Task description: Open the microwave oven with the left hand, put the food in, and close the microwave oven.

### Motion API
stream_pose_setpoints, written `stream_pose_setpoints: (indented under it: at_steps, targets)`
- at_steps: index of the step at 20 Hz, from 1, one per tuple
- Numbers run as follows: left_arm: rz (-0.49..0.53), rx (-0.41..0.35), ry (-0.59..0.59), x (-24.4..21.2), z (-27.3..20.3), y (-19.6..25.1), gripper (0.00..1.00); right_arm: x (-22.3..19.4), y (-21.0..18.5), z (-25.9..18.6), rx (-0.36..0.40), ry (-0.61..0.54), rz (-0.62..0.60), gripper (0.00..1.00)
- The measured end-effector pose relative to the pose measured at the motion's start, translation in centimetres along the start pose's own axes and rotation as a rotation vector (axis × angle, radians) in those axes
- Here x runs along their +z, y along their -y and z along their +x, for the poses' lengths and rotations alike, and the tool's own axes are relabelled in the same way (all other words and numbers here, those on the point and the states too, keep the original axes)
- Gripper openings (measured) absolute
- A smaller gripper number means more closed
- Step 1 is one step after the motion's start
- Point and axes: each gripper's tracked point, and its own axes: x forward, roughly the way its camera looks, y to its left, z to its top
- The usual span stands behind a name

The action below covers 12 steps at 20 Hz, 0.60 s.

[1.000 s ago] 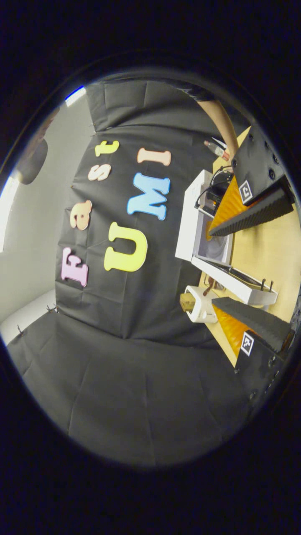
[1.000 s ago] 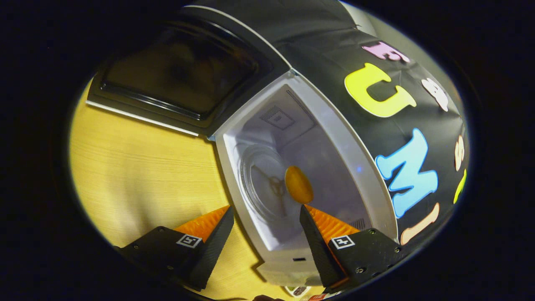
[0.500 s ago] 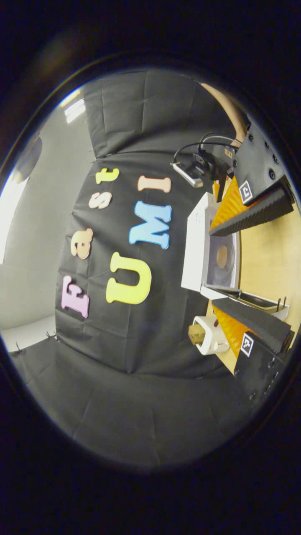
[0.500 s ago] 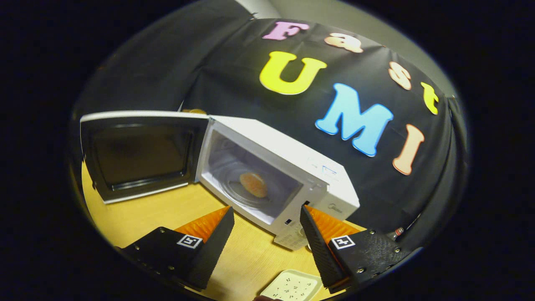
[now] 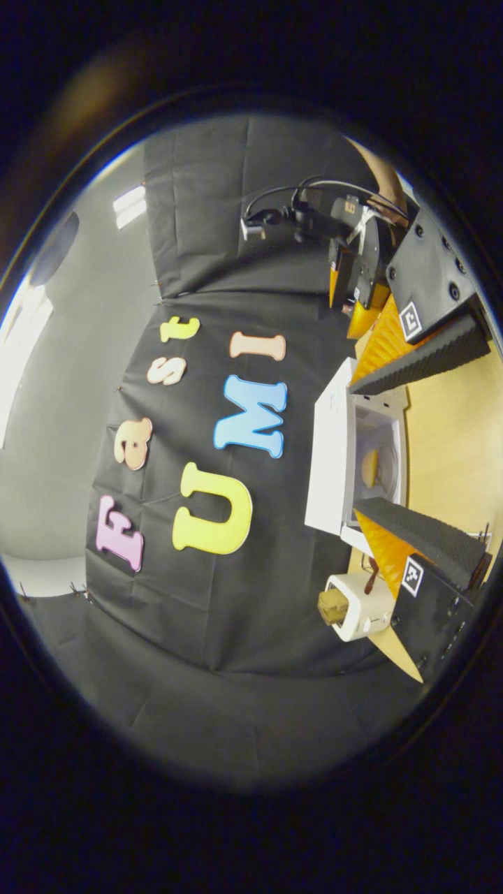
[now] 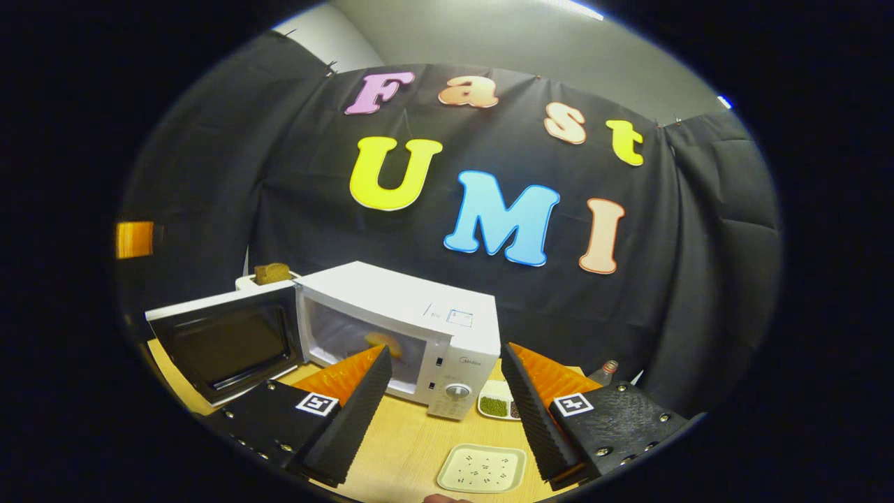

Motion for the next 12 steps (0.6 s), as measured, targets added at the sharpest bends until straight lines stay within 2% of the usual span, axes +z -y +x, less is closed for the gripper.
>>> stream_pose_setpoints:
  at_steps: [3, 6, 7, 8, 11, 12]
  targets:
    - [0.019, -0.006, 0.032, 1.2, 0.7, 0.5, 0.93, 3.0, 0.9, -2.4, -0.028, 0.048, 0.093, 0.96]
    - [0.067, 0.022, 0.036, 1.5, 1.3, 0.2, 0.93, 5.6, 1.9, -4.7, -0.059, 0.103, 0.16, 0.96]
    - [0.073, 0.027, 0.032, 1.5, 1.4, 0.3, 0.96, 6.2, 1.9, -5.2, -0.06, 0.113, 0.178, 0.96]
    - [0.073, 0.027, 0.029, 1.5, 1.5, 0.6, 0.93, 7.0, 1.9, -5.9, -0.058, 0.126, 0.198, 0.96]
    - [0.09, 0.044, 0.029, 2.0, 1.5, 0.6, 0.94, 8.5, 2.1, -6.8, -0.052, 0.157, 0.224, 0.96]
    - [0.089, 0.045, 0.031, 2.0, 1.5, 0.7, 0.98, 8.7, 1.8, -7.2, -0.046, 0.16, 0.22, 0.96]
